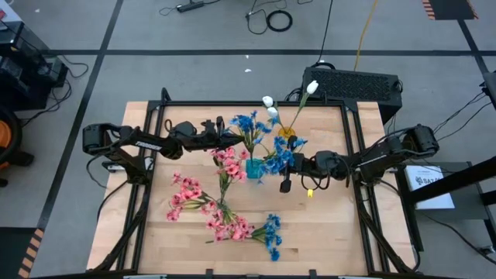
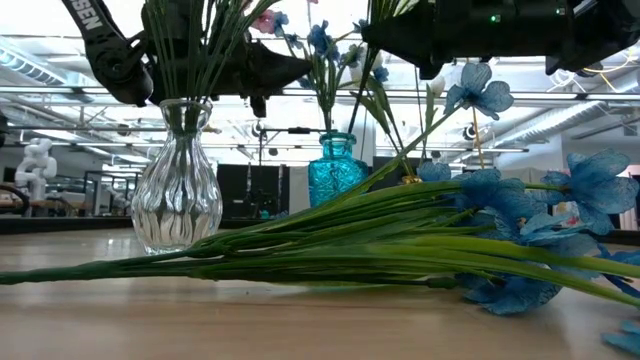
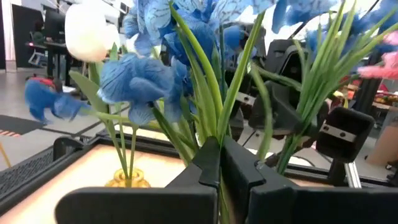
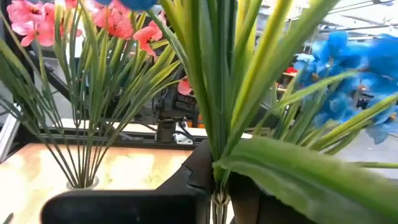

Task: Sort flowers into vase by color
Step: Put the top blue flowers into the blue vase, then put the blue flowers into the blue vase

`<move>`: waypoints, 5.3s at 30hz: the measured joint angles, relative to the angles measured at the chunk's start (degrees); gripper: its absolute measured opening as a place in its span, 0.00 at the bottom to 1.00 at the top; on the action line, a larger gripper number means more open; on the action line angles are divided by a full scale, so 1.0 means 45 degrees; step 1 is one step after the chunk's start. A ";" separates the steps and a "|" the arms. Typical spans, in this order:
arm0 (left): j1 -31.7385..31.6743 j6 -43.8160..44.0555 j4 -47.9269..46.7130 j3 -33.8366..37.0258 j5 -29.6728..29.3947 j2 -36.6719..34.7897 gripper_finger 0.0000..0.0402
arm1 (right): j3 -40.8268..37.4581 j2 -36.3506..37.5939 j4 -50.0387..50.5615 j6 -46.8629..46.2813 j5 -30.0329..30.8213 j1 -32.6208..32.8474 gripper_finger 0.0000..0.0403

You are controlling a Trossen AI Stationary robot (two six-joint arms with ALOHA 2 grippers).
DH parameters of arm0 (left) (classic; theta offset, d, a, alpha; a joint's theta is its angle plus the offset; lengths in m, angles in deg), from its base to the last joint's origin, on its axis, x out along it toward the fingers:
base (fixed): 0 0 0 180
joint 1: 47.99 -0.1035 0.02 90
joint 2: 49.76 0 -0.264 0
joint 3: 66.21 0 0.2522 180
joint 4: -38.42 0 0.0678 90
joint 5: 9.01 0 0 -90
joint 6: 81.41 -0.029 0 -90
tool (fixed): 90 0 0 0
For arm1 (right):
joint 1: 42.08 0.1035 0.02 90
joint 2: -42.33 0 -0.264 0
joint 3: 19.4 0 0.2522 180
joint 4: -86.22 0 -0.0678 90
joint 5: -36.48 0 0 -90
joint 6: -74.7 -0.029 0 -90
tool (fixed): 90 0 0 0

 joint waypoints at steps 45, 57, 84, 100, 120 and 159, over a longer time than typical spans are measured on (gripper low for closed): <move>0.0000 0.0039 0.0091 -0.0005 0.0121 0.0000 0.02 | 0.0010 0.4948 0.5443 -0.2993 0.0048 -0.0351 0.70; 0.0015 0.0058 0.0101 -0.0005 0.0121 0.0000 0.02 | 0.0264 0.4110 0.5940 -0.4141 -0.0690 -0.0877 0.70; 0.0015 0.0042 -0.0084 -0.0005 0.0121 0.0005 0.02 | 0.3555 0.3806 1.4823 -0.4239 -0.0948 -0.0557 0.89; 0.0013 -0.0056 -0.0715 -0.0010 0.0319 0.0015 0.02 | 0.3152 0.5356 1.7033 -0.8260 0.2075 0.3893 0.89; -0.0233 -0.0914 -0.6389 -0.0015 0.2354 -0.0994 0.51 | 0.3143 0.3895 1.5679 -0.8824 0.4754 0.6411 0.89; 0.3103 0.1719 -2.0255 -0.0015 -0.5744 -1.1234 0.53 | 0.3583 0.0386 1.2158 -0.9388 0.3653 0.8027 0.89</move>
